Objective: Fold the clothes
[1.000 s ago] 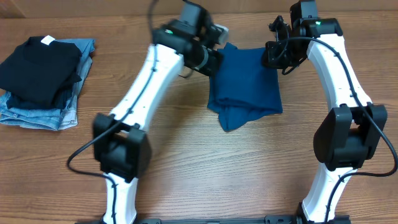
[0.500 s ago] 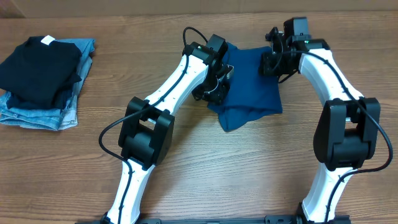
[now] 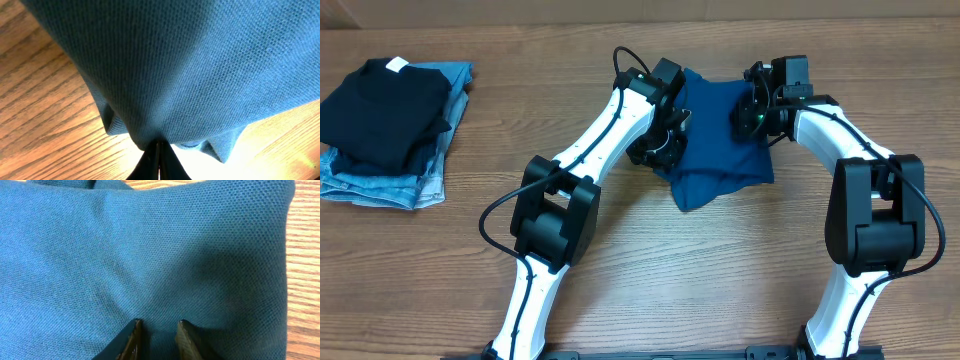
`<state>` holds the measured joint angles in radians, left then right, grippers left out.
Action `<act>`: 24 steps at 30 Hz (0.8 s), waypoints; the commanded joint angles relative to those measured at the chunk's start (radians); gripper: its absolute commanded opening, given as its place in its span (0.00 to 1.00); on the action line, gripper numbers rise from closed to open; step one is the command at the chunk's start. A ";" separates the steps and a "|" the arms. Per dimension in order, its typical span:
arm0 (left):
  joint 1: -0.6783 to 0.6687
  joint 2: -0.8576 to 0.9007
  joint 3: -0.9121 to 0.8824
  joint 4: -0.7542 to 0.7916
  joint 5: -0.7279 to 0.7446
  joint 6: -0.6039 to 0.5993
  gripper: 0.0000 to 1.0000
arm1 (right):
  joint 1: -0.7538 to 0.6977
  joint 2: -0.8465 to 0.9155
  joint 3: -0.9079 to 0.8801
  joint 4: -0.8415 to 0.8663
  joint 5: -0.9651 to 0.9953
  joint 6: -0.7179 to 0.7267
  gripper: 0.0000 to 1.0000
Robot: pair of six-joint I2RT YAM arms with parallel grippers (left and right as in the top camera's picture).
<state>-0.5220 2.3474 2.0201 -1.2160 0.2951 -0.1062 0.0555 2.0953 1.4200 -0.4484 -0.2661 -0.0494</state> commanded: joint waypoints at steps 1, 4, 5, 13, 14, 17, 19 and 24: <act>-0.004 -0.010 0.054 -0.011 0.013 -0.021 0.04 | 0.001 -0.001 0.014 -0.039 0.012 0.002 0.30; -0.002 -0.028 0.177 -0.055 0.006 -0.021 0.04 | 0.001 -0.017 0.103 -0.103 0.009 0.003 0.34; 0.001 -0.032 0.230 -0.063 0.000 -0.021 0.04 | 0.001 -0.026 0.152 -0.142 -0.004 0.003 0.36; 0.006 -0.023 0.333 0.095 -0.190 -0.022 0.05 | 0.001 -0.085 0.321 -0.418 -0.128 0.002 0.38; 0.008 -0.015 0.320 0.129 -0.218 -0.022 0.05 | 0.002 -0.087 0.321 -0.457 -0.137 0.002 0.35; 0.008 0.019 0.282 0.220 -0.254 -0.021 0.05 | 0.004 -0.086 0.309 -0.554 -0.139 0.000 0.13; 0.008 0.050 0.272 0.269 -0.254 -0.021 0.04 | 0.008 -0.085 0.298 -0.604 -0.139 -0.006 0.04; 0.019 0.166 0.272 0.380 -0.250 -0.022 0.04 | 0.025 -0.084 0.238 -0.636 -0.139 -0.010 0.04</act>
<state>-0.5163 2.4180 2.3135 -0.8707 0.0685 -0.1135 0.0647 2.0354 1.6974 -1.0901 -0.3901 -0.0525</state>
